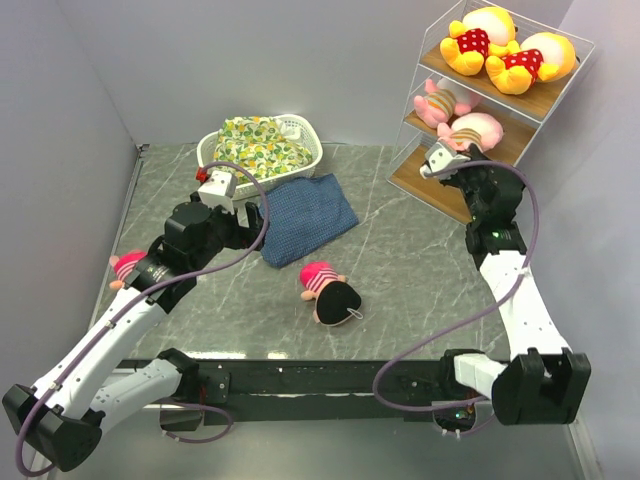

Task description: Place and organize the stuffed toys onto the shelf

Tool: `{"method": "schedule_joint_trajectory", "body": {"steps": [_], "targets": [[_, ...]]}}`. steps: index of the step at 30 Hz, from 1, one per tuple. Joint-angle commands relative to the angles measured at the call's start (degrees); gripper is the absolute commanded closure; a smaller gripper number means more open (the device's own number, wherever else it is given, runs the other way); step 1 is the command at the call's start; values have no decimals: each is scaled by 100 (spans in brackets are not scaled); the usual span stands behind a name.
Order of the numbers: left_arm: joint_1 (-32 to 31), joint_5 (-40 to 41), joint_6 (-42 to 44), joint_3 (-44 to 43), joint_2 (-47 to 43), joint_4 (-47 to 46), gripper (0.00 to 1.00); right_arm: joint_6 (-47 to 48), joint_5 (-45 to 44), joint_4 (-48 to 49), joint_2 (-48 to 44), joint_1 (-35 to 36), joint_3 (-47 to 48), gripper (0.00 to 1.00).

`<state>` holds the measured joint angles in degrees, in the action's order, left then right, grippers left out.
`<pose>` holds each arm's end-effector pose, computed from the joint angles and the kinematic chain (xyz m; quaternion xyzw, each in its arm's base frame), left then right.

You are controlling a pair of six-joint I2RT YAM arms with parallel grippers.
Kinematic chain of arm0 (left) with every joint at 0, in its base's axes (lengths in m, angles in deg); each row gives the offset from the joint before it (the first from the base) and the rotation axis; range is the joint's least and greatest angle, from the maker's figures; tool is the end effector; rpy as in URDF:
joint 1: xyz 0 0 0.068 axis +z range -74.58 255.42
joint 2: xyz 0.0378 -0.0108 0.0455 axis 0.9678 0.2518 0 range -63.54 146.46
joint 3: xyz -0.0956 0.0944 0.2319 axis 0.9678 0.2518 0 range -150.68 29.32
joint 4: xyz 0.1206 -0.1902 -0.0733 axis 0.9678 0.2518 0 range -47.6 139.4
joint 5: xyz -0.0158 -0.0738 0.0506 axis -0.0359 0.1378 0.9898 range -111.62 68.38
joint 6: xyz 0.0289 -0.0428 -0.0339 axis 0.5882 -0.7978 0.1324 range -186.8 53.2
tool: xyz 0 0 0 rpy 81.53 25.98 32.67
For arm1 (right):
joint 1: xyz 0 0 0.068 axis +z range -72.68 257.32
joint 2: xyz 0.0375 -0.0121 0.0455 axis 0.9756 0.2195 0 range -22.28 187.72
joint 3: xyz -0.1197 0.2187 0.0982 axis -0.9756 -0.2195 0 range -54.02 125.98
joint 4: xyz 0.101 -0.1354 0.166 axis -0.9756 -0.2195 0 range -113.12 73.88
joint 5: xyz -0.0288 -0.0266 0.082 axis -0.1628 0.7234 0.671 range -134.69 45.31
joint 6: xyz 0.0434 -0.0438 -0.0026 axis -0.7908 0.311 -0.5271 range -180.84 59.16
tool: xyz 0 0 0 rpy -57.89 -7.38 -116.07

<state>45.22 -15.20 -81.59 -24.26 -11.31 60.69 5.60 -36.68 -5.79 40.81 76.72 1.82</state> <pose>0.1699 -0.0927 0.3483 0.0746 0.7995 -0.1858 0.5663 0.2472 0.0039 0.3828 -0.4155 0.5484 -0.3598 0.6302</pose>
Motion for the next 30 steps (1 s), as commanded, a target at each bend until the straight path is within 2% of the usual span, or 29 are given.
{"method": "schedule_joint_trajectory", "body": {"steps": [1,6,9,14,19,23,30], "targets": [[-21,53,107,6,-72,-176,4,-52,-36,769,238,-63,59,100],[-21,71,125,41,-90,-202,4,-156,-317,1075,485,-133,103,100],[-21,44,125,32,-46,-194,4,-289,-423,1182,616,-195,147,91],[-13,35,125,-3,-11,-141,3,-315,-519,1261,844,-344,226,85],[-13,114,143,67,-90,-211,4,-332,-792,1120,1231,-432,621,76],[-13,88,143,32,-29,-167,4,-369,-915,1235,1486,-546,753,59],[-13,88,143,32,15,-176,4,-289,-1003,1287,1821,-625,1043,52]]}}
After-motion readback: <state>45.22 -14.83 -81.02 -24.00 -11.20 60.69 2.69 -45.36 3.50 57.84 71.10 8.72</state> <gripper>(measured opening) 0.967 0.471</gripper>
